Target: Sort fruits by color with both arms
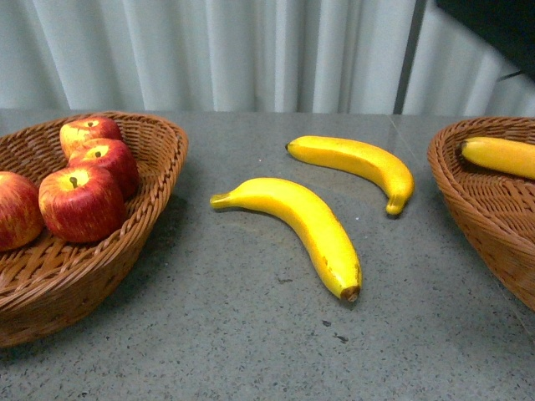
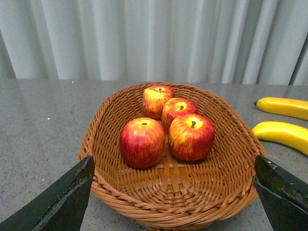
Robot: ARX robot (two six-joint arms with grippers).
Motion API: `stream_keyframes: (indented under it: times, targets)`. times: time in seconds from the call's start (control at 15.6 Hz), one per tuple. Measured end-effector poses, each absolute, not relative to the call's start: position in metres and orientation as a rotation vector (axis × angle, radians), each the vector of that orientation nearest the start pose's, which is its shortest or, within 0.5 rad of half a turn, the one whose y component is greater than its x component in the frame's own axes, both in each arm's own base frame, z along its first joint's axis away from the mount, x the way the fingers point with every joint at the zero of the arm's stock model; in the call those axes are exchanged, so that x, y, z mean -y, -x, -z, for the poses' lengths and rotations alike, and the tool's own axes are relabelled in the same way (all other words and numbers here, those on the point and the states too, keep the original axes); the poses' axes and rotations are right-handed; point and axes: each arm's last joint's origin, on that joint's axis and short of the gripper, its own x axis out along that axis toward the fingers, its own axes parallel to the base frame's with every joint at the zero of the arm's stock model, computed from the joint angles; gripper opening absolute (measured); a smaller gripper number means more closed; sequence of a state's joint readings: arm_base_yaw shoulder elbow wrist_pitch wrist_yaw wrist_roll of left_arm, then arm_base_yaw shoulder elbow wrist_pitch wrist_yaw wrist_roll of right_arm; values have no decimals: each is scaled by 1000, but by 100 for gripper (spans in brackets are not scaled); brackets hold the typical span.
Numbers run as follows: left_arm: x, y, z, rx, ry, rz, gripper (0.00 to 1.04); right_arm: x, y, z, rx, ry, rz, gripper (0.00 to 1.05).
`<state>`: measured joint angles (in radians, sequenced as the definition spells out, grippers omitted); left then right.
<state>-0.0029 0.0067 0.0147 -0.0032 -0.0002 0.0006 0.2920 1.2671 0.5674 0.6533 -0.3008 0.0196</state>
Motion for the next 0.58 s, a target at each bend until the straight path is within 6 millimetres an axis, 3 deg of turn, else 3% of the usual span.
stream_keyframes:
  times: [0.06,0.58]
  targets:
    - [0,-97,-168,5,-1,3,98,-131,-303,-236,-176,33,-609,98]
    - [0,-97,-168,5,-1,3,98,-164,-331,-236,-264,76,-618,98]
